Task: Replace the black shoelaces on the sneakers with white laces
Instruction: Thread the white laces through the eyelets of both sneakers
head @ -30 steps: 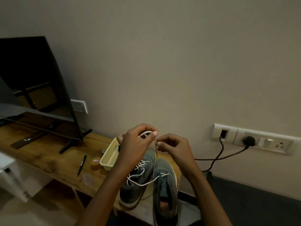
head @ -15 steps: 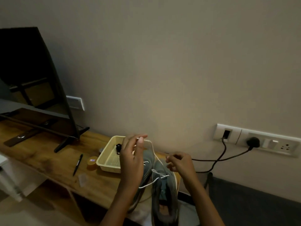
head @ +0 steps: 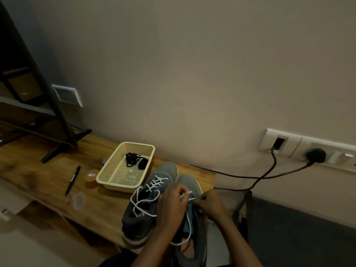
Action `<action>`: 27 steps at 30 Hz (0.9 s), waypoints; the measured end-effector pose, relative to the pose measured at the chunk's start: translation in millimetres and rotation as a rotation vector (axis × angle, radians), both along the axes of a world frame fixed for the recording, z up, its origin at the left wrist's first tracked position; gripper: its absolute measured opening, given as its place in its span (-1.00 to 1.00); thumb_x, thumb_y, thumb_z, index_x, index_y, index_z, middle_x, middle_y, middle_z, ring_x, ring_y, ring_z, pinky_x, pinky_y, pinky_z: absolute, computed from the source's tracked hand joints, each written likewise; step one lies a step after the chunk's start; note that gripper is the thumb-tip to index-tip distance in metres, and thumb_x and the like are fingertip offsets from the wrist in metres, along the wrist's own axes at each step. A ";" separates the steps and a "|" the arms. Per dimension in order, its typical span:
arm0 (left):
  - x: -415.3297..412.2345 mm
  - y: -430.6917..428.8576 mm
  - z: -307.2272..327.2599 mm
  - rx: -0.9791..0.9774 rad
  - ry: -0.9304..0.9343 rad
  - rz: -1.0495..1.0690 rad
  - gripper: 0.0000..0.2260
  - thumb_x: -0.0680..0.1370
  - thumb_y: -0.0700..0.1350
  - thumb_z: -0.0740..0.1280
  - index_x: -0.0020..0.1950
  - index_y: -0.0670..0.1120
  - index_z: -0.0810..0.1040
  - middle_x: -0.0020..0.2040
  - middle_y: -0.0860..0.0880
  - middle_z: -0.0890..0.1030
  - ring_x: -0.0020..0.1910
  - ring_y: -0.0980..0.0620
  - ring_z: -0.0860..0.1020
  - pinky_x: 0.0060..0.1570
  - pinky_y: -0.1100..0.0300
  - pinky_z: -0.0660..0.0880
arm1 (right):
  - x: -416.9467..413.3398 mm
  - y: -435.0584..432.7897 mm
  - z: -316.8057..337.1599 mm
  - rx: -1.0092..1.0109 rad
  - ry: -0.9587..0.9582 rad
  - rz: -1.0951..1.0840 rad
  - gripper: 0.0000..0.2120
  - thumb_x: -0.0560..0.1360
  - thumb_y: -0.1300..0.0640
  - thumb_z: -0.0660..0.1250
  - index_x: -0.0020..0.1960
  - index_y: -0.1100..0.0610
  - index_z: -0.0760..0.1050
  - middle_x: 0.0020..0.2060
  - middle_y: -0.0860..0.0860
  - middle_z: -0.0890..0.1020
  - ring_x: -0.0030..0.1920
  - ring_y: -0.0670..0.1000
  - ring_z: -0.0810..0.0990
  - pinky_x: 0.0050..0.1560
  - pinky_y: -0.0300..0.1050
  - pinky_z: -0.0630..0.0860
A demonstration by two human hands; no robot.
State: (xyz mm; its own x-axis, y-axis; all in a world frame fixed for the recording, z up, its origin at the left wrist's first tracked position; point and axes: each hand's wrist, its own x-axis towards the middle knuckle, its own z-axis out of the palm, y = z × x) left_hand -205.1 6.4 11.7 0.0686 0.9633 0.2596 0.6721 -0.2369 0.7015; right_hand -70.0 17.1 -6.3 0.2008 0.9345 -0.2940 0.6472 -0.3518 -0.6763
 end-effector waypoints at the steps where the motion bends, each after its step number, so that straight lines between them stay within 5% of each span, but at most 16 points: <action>1: 5.2 -1.0 -4.6 0.012 0.119 -0.009 -0.92 0.55 -0.02 0.28 -0.03 0.03 0.54 0.02 0.08 0.54 0.08 0.06 0.48 0.06 0.12 0.38 | 1.5 1.2 -0.7 0.009 0.017 -0.001 -0.61 0.43 0.12 0.38 -0.52 0.12 0.35 -0.56 0.03 0.39 -0.55 -0.09 0.34 -0.48 -0.22 0.24; 4: 14.0 -4.6 -12.0 0.034 0.360 -0.009 -0.94 0.40 0.00 0.46 -0.16 0.08 0.64 0.17 0.06 0.53 0.22 -0.04 0.43 0.14 -0.03 0.30 | 5.5 4.3 -5.6 0.021 0.056 0.000 -0.55 0.45 0.16 0.38 -0.56 0.12 0.31 -0.64 -0.03 0.33 -0.62 -0.13 0.28 -0.52 -0.29 0.20; 7: 16.7 -2.3 -16.5 -0.020 0.515 0.024 -0.75 0.05 -0.02 0.65 -0.46 0.10 0.60 0.09 0.03 0.62 0.16 -0.12 0.51 0.05 -0.06 0.24 | 7.1 5.2 -10.8 0.010 0.109 -0.009 -0.53 0.46 0.23 0.36 -0.58 0.12 0.32 -0.61 0.02 0.35 -0.56 -0.08 0.32 -0.44 -0.18 0.26; 9: 19.3 -0.5 -18.9 -0.004 0.526 0.058 -0.72 -0.01 -0.02 0.66 -0.48 0.10 0.60 0.08 0.03 0.63 0.17 -0.11 0.45 0.02 -0.03 0.19 | 7.8 4.9 -12.1 0.009 0.129 -0.034 -0.49 0.45 0.27 0.35 -0.63 0.10 0.31 -0.64 0.01 0.35 -0.57 -0.05 0.32 -0.47 -0.20 0.26; 12: 24.4 -3.1 -22.8 -0.019 0.497 0.079 -0.77 0.09 -0.06 0.65 -0.41 0.07 0.63 0.13 0.03 0.62 0.22 -0.09 0.33 0.01 -0.03 0.19 | 8.4 4.5 -13.3 0.006 0.169 -0.067 -0.42 0.44 0.30 0.35 -0.70 0.07 0.29 -0.73 -0.06 0.33 -0.64 -0.09 0.32 -0.54 -0.26 0.27; 15: 26.9 -3.9 -26.4 -0.022 0.469 0.134 -0.96 0.39 -0.07 0.48 -0.18 0.03 0.69 0.32 0.05 0.49 0.40 -0.09 0.24 0.13 -0.05 0.10 | 8.6 4.4 -14.5 0.012 0.194 -0.072 -0.45 0.45 0.30 0.35 -0.67 0.08 0.30 -0.75 -0.09 0.33 -0.67 -0.12 0.33 -0.56 -0.27 0.27; 20: 28.8 -1.9 -32.6 -0.094 0.483 0.126 -0.77 0.12 -0.08 0.64 -0.46 0.05 0.59 0.07 0.04 0.64 0.16 -0.14 0.54 0.00 0.00 0.17 | 7.8 2.7 -15.0 -0.009 0.240 -0.089 -0.35 0.47 0.30 0.33 -0.78 0.13 0.28 -0.77 -0.08 0.33 -0.73 -0.15 0.32 -0.61 -0.31 0.26; 23: 32.1 -2.2 -35.2 -0.053 0.462 0.116 -0.95 0.47 -0.05 0.41 -0.11 0.05 0.66 0.37 0.09 0.42 0.43 -0.09 0.24 0.17 -0.02 0.06 | 6.8 2.7 -14.2 0.002 0.259 -0.105 -0.35 0.46 0.34 0.31 -0.77 0.11 0.27 -0.76 -0.07 0.32 -0.72 -0.13 0.32 -0.60 -0.29 0.27; 27: 31.5 -0.6 -35.9 -0.134 0.448 0.088 -0.79 0.61 -0.02 0.17 0.13 0.07 0.57 0.49 0.17 0.17 0.49 -0.01 -0.03 0.27 0.03 -0.07 | 6.5 1.6 -12.7 0.006 0.320 -0.096 -0.41 0.43 0.37 0.30 -0.73 0.09 0.30 -0.74 -0.03 0.36 -0.68 -0.08 0.39 -0.54 -0.25 0.33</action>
State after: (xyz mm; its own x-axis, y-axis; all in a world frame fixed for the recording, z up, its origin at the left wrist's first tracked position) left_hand -173.6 5.8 -24.2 0.0624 0.9934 0.0963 0.9288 -0.0931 0.3587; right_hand -63.5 18.7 -18.9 0.1865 0.9175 -0.3512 0.3656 -0.3966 -0.8420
